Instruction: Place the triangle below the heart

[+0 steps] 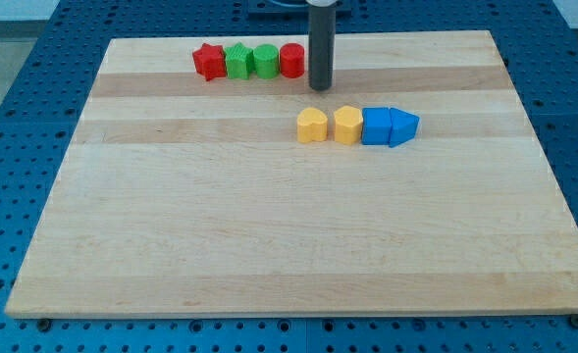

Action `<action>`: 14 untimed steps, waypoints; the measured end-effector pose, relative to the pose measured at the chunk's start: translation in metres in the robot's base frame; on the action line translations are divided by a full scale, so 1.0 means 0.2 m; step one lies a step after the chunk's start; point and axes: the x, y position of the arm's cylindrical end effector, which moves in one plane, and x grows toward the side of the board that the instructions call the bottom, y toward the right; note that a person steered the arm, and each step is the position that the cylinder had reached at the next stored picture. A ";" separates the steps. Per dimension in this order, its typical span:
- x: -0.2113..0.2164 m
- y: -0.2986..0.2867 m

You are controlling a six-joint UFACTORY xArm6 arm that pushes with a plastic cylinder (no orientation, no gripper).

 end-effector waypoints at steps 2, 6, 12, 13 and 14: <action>0.08 0.23; 0.30 0.54; 0.68 0.53; 0.69 0.45; 0.69 0.36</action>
